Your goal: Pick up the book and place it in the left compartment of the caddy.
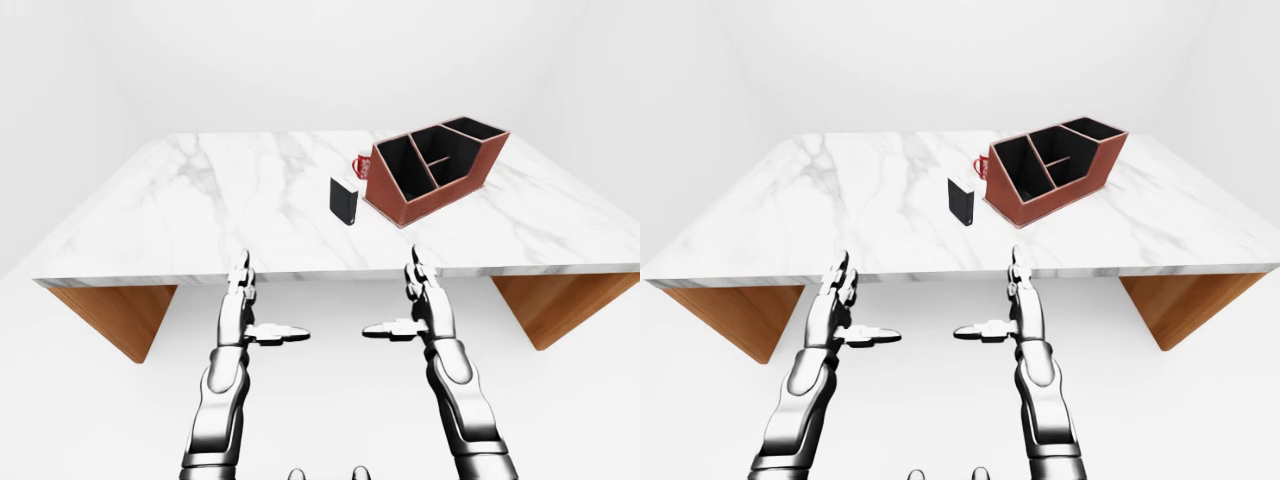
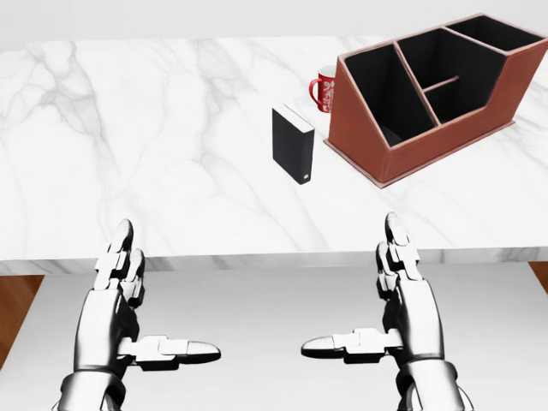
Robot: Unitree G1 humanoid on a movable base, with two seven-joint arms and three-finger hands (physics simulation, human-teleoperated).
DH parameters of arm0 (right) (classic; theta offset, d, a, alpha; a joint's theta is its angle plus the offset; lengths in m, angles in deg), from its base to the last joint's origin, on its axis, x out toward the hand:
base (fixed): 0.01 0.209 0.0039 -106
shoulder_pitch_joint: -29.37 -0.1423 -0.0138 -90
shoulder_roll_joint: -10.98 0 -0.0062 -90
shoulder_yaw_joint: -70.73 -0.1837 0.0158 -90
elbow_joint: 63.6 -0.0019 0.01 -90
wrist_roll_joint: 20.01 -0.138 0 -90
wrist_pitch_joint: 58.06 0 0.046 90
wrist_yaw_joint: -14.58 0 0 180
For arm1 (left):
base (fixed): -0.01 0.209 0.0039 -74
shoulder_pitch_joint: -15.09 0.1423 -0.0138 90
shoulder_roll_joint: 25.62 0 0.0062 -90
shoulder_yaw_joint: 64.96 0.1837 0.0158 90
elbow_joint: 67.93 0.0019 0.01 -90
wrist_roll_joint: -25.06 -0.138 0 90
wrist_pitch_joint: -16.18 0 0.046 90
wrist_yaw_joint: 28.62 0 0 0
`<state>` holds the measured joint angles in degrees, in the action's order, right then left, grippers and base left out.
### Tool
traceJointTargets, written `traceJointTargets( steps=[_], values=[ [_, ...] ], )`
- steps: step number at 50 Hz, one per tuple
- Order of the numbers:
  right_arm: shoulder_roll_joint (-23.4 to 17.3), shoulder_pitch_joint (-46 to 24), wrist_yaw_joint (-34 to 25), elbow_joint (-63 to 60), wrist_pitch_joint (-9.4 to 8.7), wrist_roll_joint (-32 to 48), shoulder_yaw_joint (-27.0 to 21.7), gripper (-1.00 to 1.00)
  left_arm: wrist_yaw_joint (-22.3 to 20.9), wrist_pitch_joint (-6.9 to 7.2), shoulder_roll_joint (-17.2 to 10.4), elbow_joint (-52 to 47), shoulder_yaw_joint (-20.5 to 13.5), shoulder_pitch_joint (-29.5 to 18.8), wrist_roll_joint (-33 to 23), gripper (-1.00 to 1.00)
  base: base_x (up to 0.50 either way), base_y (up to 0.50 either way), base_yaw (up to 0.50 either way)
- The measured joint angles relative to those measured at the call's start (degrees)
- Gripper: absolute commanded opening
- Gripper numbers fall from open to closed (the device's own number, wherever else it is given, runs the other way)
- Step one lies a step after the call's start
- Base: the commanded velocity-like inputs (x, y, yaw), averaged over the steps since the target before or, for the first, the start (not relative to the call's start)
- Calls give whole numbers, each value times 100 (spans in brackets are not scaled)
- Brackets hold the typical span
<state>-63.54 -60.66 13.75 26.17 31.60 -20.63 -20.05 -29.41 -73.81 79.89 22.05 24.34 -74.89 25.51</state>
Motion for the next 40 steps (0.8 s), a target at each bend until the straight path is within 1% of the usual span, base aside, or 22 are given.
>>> traceJointTargets(
  steps=[8, 13, 17, 21, 29, 36, 40],
  values=[
    [-38, -24, -76, -94, -121, -48, -78, 100, -113, 30, -44, -27, -57, -5, 6, 100, 0, 0, 0],
    [-48, -42, -112, -204, -249, -62, -96, 100, -185, 105, -79, -73, -93, -52, -21, 100, 0, 0, 0],
    [-65, -158, -112, -316, -459, -60, -113, 100, -243, 261, -136, -100, -169, -193, -23, 100, 0, 0, 0],
    [-97, -383, -87, -447, -467, -40, -137, 100, -276, 493, -212, -172, -264, -405, -14, 100, 0, 0, 0],
    [-138, -857, -39, -778, -467, -35, -157, 100, -261, 499, -352, -439, -415, -894, 41, 100, 0, 0, 0],
    [-148, -1028, -66, -1065, -467, -76, -145, 100, -225, 499, -442, -628, -469, -1276, 48, 100, 0, 0, 0],
    [-142, -1036, -113, -1147, -467, -95, -122, 100, -199, 499, -484, -698, -505, -1428, 65, 100, 42, -2, 0]
  ],
)
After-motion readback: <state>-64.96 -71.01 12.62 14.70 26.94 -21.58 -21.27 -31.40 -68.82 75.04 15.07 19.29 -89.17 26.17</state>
